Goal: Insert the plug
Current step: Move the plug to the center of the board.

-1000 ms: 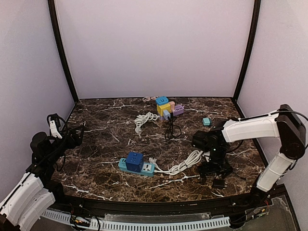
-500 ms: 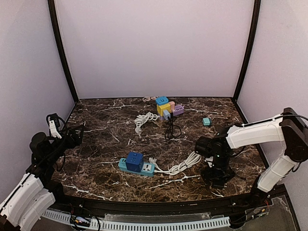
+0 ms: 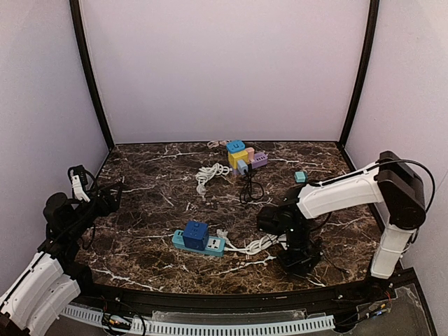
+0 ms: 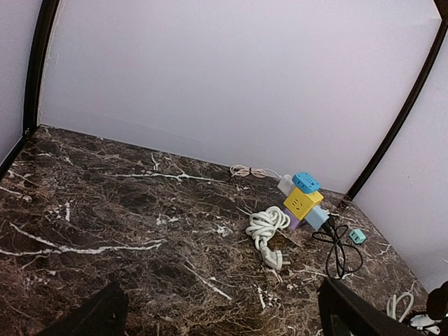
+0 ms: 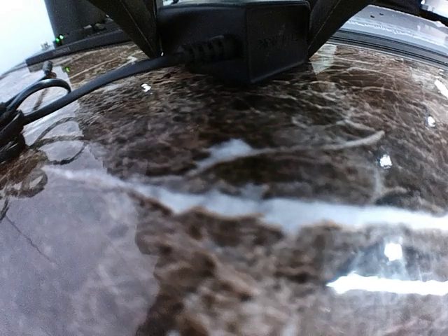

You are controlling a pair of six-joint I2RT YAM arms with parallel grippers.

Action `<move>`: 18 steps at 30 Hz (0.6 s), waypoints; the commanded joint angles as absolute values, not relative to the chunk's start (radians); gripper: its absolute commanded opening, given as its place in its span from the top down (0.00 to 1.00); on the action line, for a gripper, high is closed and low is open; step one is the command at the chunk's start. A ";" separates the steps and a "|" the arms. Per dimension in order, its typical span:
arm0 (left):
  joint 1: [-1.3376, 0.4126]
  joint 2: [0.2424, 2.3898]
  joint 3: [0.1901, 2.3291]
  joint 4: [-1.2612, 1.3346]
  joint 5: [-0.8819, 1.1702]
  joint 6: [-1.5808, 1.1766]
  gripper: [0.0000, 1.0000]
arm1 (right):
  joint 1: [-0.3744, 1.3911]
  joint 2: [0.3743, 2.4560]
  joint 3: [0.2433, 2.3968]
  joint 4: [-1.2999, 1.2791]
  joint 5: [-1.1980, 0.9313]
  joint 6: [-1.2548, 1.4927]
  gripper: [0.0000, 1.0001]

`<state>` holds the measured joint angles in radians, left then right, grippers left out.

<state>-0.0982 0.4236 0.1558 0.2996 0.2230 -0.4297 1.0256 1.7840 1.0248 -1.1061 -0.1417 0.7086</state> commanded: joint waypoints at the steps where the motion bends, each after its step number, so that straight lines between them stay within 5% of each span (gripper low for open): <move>1: -0.093 0.409 0.140 0.323 0.232 -0.434 0.04 | 1.027 1.946 1.112 -0.974 0.052 0.714 0.41; 11: -0.093 0.399 0.141 0.319 0.233 -0.428 0.04 | 0.912 2.030 1.285 -0.936 0.150 0.686 0.45; 16: -0.092 0.402 0.141 0.319 0.238 -0.430 0.04 | 0.873 1.952 1.232 -0.782 0.056 0.655 0.26; 18: -0.092 0.404 0.141 0.319 0.237 -0.428 0.05 | 0.861 1.926 1.206 -0.745 0.026 0.652 0.11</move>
<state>-0.0982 0.4080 0.1558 0.3054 0.2253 -0.4301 0.8852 1.9217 1.2747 -1.0264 0.0002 0.6537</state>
